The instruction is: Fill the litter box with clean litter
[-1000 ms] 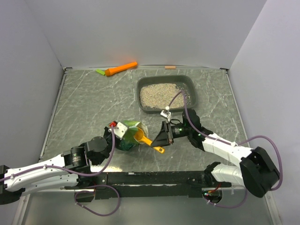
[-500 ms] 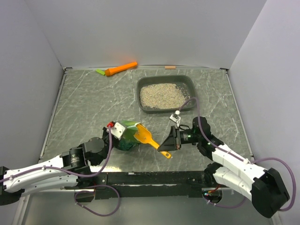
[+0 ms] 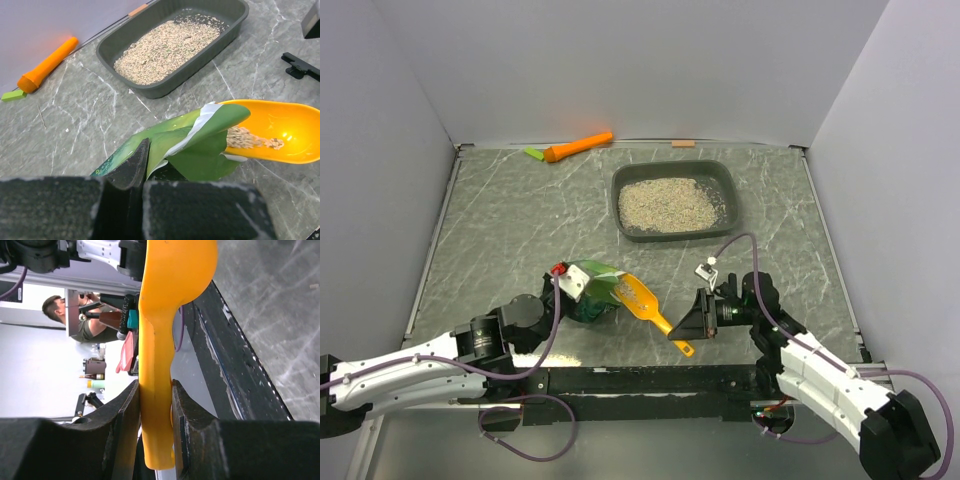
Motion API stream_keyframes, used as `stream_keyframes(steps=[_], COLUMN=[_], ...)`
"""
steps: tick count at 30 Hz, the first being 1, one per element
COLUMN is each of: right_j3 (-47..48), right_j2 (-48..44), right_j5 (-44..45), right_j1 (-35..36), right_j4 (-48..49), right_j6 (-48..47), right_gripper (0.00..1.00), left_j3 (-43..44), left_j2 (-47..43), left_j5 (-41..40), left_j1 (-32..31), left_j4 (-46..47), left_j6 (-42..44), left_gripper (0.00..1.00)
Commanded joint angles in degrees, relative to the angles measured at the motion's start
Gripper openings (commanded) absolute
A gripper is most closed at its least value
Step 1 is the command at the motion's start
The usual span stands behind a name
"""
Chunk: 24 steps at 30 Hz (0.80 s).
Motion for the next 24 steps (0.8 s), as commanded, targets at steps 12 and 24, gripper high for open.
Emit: stream_keyframes(steps=[12, 24], right_j3=[3.24, 17.48], right_j2=[-12.34, -9.27], right_j5=[2.78, 9.63], right_j1=[-0.94, -0.94], right_j4=[-10.01, -14.68], right_j6=[3.98, 7.58], right_gripper=[0.0, 0.0], left_j3=[1.67, 3.7], left_j2=[1.69, 3.72], left_j5=[-4.56, -12.66], left_j1=[-0.36, -0.45], left_j4=[4.11, -0.2], left_j6=[-1.06, -3.08], left_gripper=[0.01, 0.01])
